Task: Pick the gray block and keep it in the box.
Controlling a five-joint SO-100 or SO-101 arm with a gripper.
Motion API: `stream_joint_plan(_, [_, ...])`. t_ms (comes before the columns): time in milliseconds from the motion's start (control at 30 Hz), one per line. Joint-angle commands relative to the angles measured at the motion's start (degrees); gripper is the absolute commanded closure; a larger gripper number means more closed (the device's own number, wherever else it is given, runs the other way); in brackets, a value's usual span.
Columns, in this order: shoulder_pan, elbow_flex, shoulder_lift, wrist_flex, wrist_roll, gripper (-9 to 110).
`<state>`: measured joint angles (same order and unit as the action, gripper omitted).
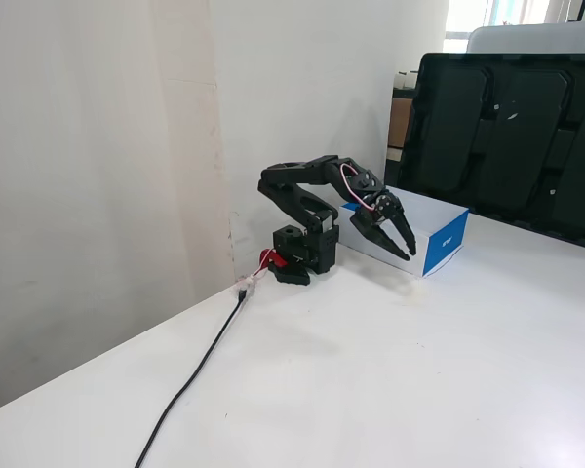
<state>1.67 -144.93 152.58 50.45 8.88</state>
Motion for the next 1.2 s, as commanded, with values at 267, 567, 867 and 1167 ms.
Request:
stream_joint_plan(267, [0.26, -16.26, 9.67, -12.57, -6.15, 101])
stream_joint_plan(567, [2.55, -32.78, 39.99, -4.04, -5.98, 96])
stream_joint_plan(867, [-1.67, -33.22, 43.86, -0.18, -6.68, 99])
stream_joint_plan(1167, [-2.37, -33.05, 43.95, 0.53, -6.33, 101])
